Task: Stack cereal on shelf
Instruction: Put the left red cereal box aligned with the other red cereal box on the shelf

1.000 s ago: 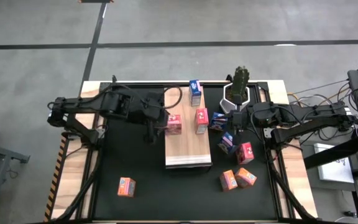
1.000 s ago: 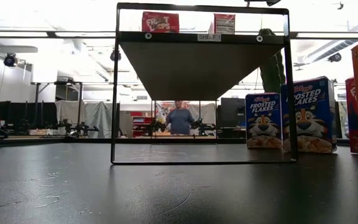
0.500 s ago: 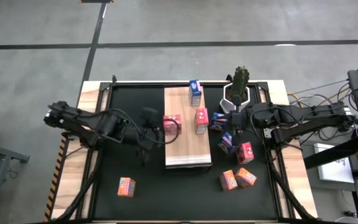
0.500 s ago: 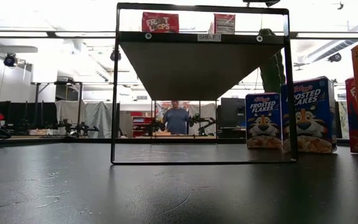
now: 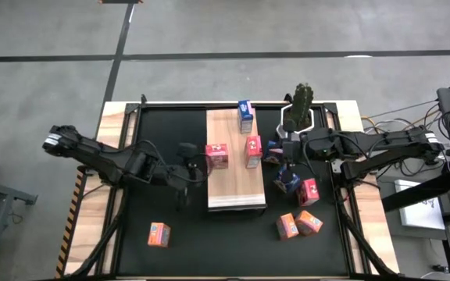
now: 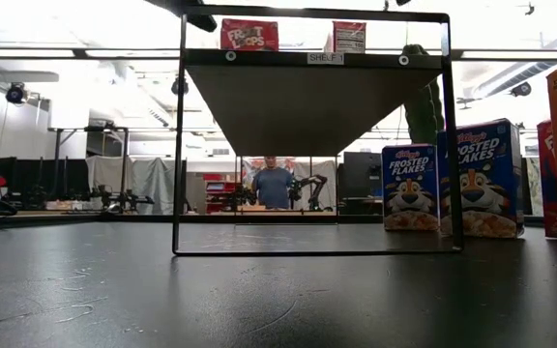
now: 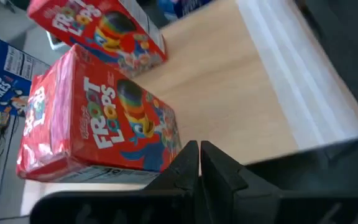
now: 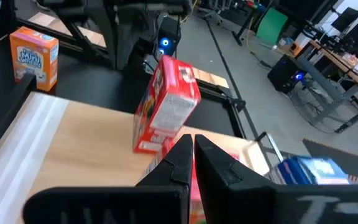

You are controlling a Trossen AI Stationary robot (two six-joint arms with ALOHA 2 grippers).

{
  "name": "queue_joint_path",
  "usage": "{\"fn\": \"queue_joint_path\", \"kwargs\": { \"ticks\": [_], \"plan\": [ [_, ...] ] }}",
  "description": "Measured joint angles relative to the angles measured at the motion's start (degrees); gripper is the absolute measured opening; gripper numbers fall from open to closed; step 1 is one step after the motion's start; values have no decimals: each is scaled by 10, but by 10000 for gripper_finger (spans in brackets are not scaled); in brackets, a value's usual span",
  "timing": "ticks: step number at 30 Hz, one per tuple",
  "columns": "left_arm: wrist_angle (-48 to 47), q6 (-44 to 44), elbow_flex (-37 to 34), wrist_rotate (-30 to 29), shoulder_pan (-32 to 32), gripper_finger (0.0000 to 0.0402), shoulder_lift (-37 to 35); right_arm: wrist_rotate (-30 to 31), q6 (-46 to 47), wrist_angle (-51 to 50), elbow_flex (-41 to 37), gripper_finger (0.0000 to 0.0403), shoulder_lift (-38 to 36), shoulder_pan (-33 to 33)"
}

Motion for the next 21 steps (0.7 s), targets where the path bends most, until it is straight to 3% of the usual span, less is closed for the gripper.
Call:
{"fn": "queue_joint_path", "kwargs": {
  "ticks": [8,13,21],
  "plan": [
    [216,44,-145,-28,2,0,-63,0,-35,-29,112,9,96,-1],
    [302,71,-202,-59,3,0,-79,-2,-59,-83,202,9,168,-13],
    [357,71,-249,-72,7,0,-89,-110,-79,-155,330,9,272,-68]
  ]
}}
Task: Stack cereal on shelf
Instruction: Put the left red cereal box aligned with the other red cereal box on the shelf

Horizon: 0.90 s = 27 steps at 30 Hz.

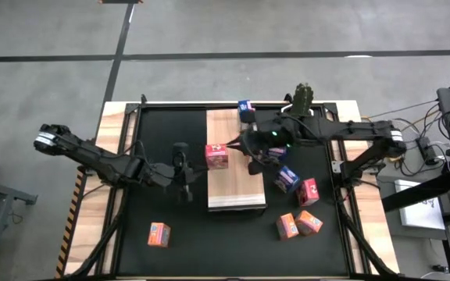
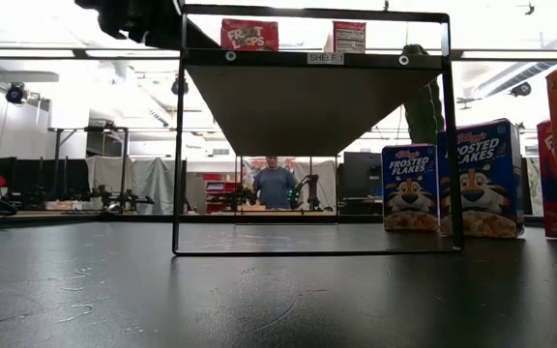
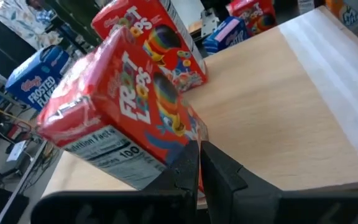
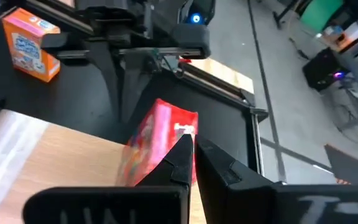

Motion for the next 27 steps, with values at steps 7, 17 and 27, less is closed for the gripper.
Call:
{"fn": "queue_joint_path", "kwargs": {
  "ticks": [7,17,27],
  "plan": [
    [6,0,-3,-4,6,0,2,-44,-11,-38,61,9,62,-54],
    [6,0,-3,-4,17,0,2,-79,-29,-79,86,9,110,-84],
    [5,5,-3,-4,36,0,2,-87,-37,-124,85,9,94,-74]
  ]
}}
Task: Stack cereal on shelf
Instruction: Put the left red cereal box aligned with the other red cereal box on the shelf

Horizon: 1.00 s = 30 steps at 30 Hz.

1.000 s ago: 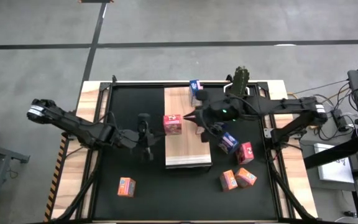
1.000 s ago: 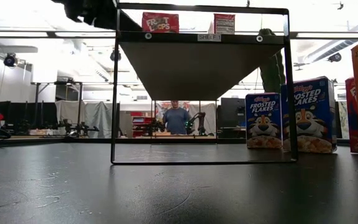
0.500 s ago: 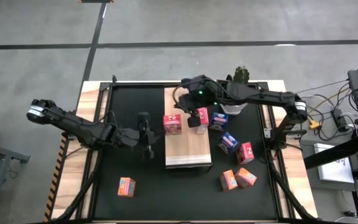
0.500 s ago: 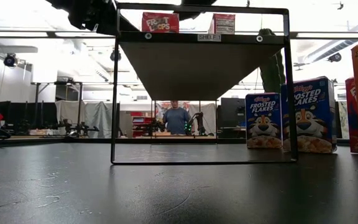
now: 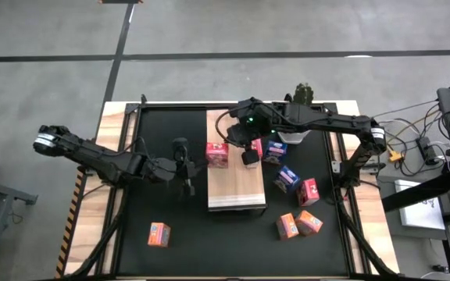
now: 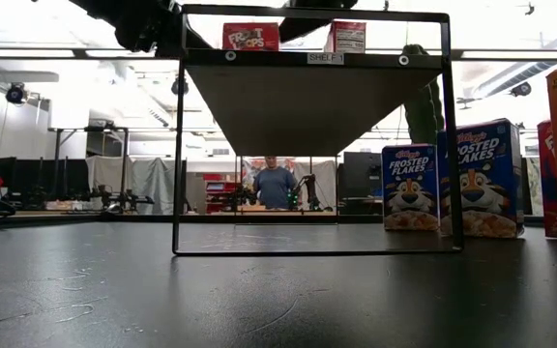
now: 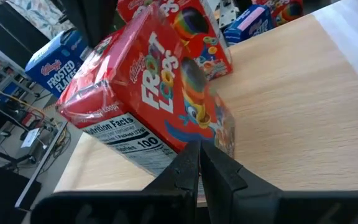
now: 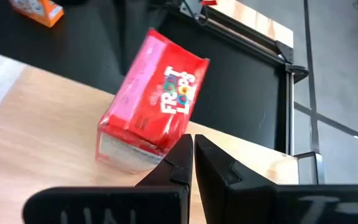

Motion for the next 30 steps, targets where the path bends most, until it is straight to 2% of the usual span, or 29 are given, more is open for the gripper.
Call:
{"fn": "queue_joint_path", "kwargs": {
  "ticks": [21,30],
  "plan": [
    [31,7,0,12,69,0,0,2,2,-38,0,9,-14,58],
    [35,7,0,28,70,0,0,38,23,-41,-1,9,-24,61]
  ]
}}
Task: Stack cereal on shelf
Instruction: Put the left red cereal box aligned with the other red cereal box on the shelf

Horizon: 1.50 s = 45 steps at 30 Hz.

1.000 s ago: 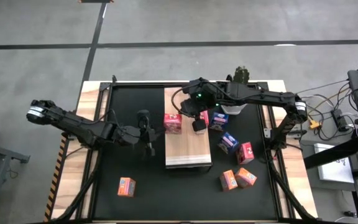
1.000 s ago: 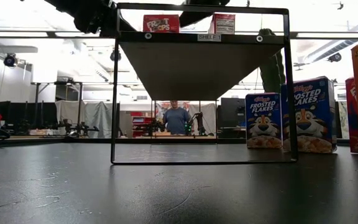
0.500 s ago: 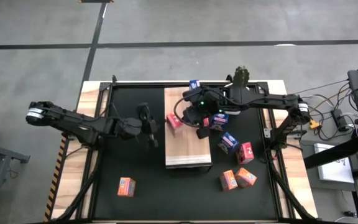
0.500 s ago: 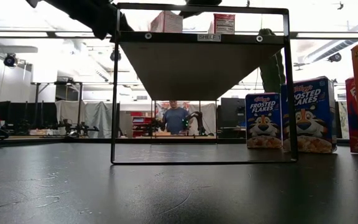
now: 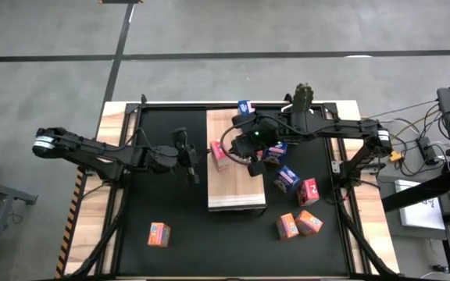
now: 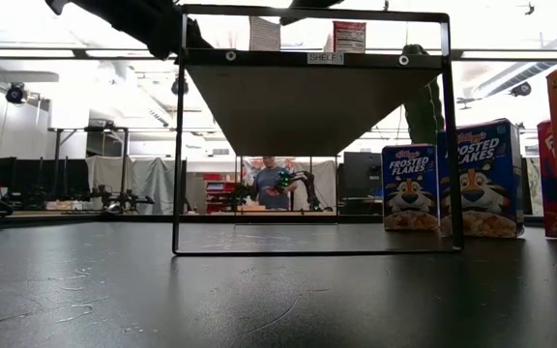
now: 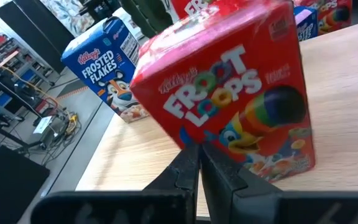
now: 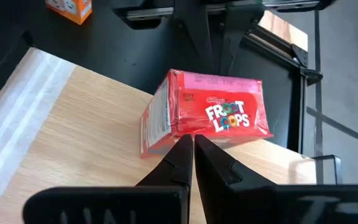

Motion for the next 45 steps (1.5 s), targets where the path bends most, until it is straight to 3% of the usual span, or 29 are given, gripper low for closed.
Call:
{"fn": "queue_joint_path", "kwargs": {
  "ticks": [17,39,45],
  "plan": [
    [13,3,0,0,1,0,21,-7,-54,128,-2,9,26,-1],
    [16,7,0,-9,2,0,31,30,-5,85,-1,9,41,-4],
    [61,8,0,-11,5,0,53,34,23,72,-1,9,36,-4]
  ]
}}
